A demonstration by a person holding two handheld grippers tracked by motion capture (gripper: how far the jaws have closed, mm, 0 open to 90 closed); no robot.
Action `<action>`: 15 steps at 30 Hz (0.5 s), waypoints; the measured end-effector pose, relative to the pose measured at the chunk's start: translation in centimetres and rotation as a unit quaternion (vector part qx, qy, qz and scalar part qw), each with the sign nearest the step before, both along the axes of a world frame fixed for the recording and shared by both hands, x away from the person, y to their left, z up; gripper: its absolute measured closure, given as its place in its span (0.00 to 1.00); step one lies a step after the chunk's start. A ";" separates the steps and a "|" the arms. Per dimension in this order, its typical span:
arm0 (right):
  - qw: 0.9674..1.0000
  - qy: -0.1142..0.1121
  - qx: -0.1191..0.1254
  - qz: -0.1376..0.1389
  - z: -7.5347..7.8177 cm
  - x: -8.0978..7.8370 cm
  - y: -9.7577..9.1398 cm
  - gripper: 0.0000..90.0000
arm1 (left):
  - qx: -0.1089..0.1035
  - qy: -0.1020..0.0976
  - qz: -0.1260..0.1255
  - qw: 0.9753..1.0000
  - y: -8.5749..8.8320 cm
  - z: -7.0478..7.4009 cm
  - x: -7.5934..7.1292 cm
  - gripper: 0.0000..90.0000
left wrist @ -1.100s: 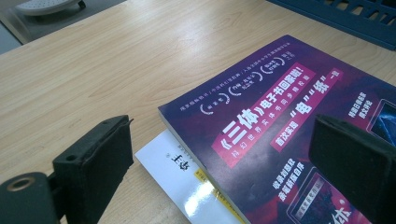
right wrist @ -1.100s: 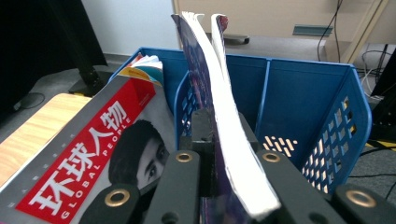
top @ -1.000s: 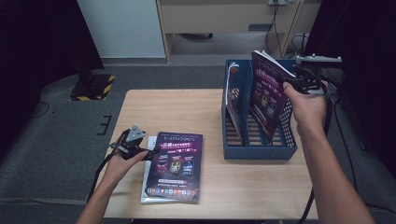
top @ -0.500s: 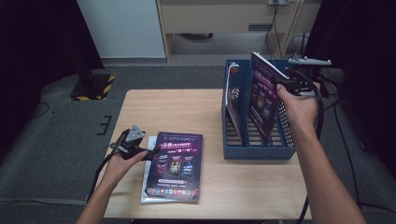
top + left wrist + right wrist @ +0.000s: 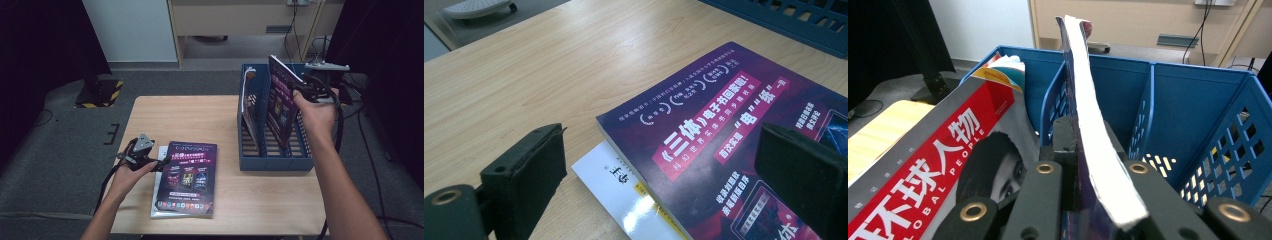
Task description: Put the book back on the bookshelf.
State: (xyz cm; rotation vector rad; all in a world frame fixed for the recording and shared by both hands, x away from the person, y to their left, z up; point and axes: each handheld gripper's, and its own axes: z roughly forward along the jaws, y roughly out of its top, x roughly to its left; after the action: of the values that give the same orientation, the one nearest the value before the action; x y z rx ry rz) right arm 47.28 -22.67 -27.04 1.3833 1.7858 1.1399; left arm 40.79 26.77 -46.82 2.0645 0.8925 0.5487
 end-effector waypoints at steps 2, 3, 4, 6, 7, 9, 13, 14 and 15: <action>1.000 0.000 0.000 0.001 -0.1 0.0 0.1 0.94 | 0.000 0.000 0.000 1.000 0.0 0.0 0.0 0.07; 1.000 0.000 0.001 0.000 -0.1 0.0 0.1 0.94 | 0.000 0.000 0.000 1.000 0.0 0.0 0.0 0.07; 1.000 0.002 -0.001 0.000 -0.2 0.1 0.1 0.94 | 0.000 0.000 0.001 1.000 0.0 0.0 0.0 0.07; 1.000 0.003 0.000 -0.001 -0.3 0.1 0.1 0.94 | 0.000 0.000 0.000 1.000 0.0 0.0 0.0 0.07; 1.000 0.004 0.000 -0.001 -0.6 0.1 0.1 0.94 | -0.001 0.000 0.000 1.000 0.0 0.0 0.0 0.07; 1.000 0.005 0.004 -0.002 -0.9 0.0 0.0 0.94 | 0.000 0.000 0.000 1.000 0.0 0.0 0.0 0.07; 1.000 0.006 0.007 -0.002 -1.6 -0.1 0.0 0.94 | 0.002 0.001 -0.002 1.000 -0.1 -0.1 0.0 0.07; 1.000 0.008 0.007 -0.001 -1.7 0.0 0.1 0.94 | 0.003 0.001 -0.002 1.000 -0.2 -0.1 0.0 0.07; 1.000 0.008 0.007 -0.001 -1.8 0.0 0.1 0.94 | 0.003 0.001 -0.002 1.000 -0.2 -0.1 0.0 0.07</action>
State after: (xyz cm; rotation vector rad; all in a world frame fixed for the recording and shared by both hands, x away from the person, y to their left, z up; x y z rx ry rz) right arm 47.26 -22.54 -28.84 1.4055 1.7902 1.1453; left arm 40.80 26.57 -46.93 2.0724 0.8882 0.5463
